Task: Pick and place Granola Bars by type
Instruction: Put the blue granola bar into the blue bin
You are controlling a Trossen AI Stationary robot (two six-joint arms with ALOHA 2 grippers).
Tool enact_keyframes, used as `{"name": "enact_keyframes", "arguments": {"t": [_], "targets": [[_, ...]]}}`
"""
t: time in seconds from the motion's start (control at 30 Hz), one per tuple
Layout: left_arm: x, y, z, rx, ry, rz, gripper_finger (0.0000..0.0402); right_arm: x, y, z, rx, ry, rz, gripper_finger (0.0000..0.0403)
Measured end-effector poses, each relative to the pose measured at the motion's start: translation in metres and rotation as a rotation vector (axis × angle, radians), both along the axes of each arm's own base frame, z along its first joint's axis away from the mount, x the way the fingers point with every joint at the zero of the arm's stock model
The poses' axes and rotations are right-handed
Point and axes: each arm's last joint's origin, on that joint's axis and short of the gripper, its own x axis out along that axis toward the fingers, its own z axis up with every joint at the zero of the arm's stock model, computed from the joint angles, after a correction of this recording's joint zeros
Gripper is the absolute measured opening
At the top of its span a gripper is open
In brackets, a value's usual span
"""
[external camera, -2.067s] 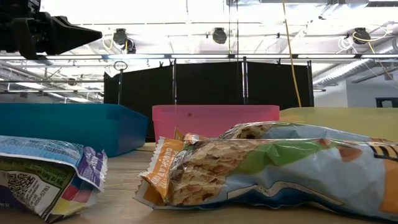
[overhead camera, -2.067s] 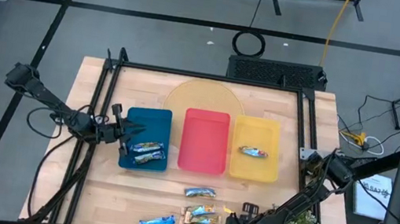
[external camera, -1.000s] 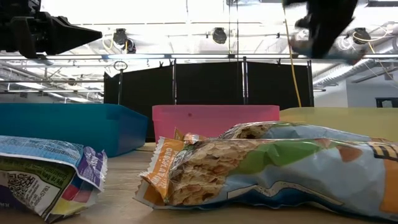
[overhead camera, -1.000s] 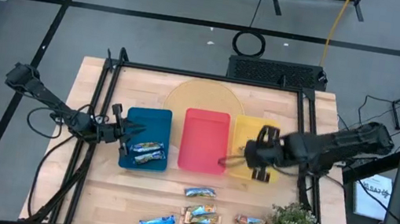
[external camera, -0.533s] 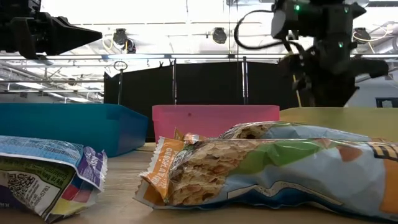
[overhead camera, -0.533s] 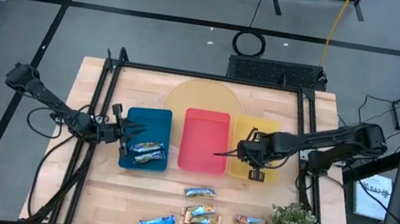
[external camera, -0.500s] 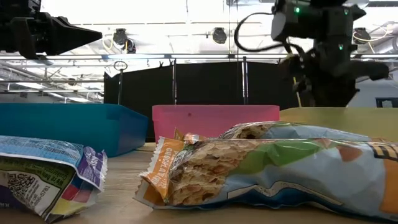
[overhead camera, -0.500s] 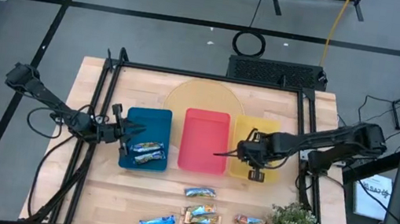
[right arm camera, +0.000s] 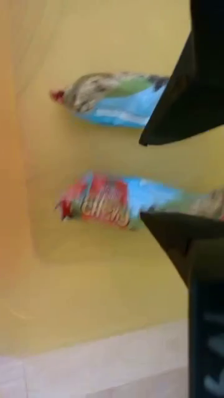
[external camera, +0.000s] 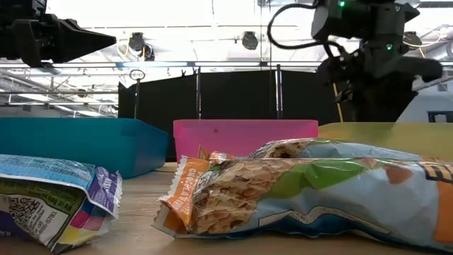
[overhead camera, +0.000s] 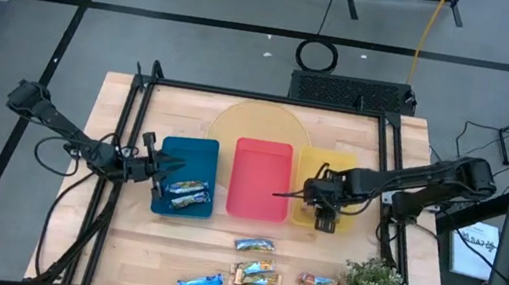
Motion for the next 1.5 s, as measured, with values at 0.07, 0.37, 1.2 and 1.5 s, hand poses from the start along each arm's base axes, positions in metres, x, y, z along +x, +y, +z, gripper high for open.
{"name": "enact_keyframes", "arguments": {"t": [0.07, 0.37, 1.2, 1.5], "targets": [[0.000, 0.000, 0.000, 0.000, -0.001, 0.000, 0.0058, -0.004, 0.000, 0.010, 0.003, -0.049, 0.001, 0.0198], [0.000, 0.000, 0.000, -0.007, -0.001, -0.008, 0.0058, -0.034, 0.000, 0.080, -0.155, -0.546, 0.118, 0.0118], [-0.001, 0.000, 0.004, -0.191, -0.078, -0.029, 0.0058, -0.123, -0.009, 0.014, -0.154, -1.245, 0.271, 0.0001], [0.000, 0.002, 0.016, -0.251, -0.124, 0.070, 0.0058, -0.131, -0.012, -0.005, -0.248, -1.402, 0.226, 0.0000]]}}
